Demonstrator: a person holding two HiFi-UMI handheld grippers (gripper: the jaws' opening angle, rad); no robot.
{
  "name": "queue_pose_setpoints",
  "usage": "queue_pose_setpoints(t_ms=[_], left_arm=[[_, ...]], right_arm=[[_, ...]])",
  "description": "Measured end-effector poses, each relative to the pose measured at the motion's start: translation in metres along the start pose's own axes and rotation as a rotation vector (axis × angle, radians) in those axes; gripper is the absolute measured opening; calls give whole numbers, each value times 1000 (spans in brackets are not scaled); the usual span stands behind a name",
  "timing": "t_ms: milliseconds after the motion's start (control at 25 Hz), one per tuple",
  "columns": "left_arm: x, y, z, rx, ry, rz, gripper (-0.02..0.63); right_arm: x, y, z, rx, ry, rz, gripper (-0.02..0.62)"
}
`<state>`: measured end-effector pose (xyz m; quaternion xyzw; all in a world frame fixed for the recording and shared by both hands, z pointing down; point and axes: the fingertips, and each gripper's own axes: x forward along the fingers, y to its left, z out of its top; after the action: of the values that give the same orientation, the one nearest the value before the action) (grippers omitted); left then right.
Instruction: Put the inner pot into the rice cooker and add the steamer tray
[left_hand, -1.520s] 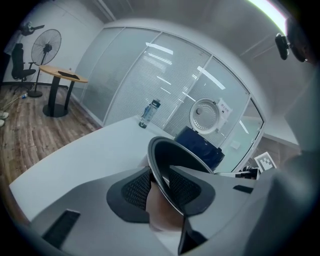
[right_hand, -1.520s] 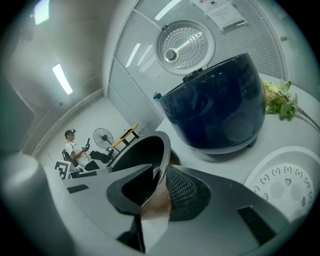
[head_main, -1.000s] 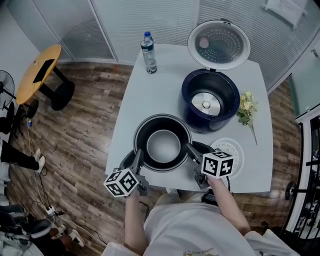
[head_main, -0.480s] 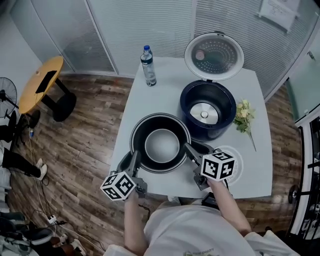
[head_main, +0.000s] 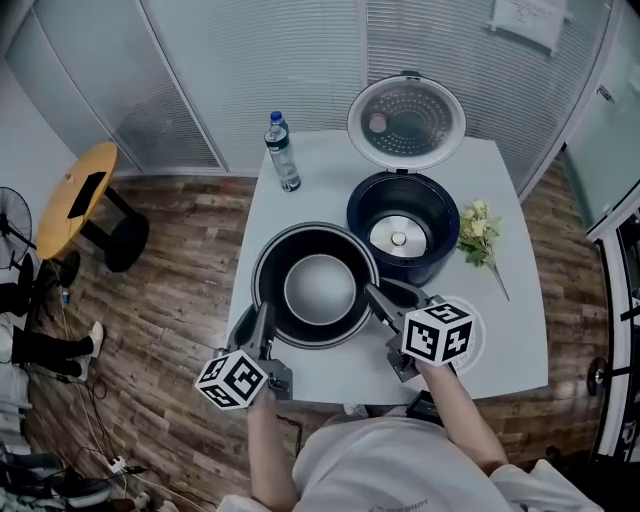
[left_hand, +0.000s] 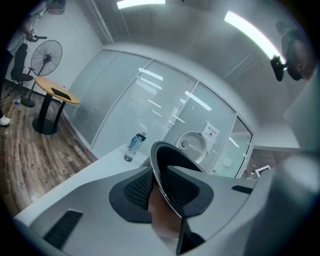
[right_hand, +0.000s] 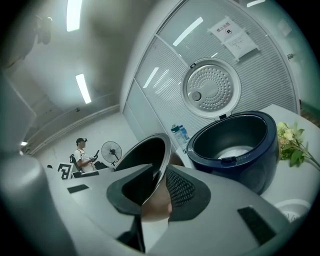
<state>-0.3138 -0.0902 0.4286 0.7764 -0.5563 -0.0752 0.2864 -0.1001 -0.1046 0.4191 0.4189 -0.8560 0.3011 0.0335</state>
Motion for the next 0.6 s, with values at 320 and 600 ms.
queue_pose_setpoints(t_ms=[320, 600], left_arm=[[-4, -16, 25, 22, -38, -46, 91], [-5, -36, 35, 34, -56, -96, 91]], right_arm=[[-14, 17, 24, -34, -71, 1, 94], [-35, 25, 43, -59, -119, -9, 94]])
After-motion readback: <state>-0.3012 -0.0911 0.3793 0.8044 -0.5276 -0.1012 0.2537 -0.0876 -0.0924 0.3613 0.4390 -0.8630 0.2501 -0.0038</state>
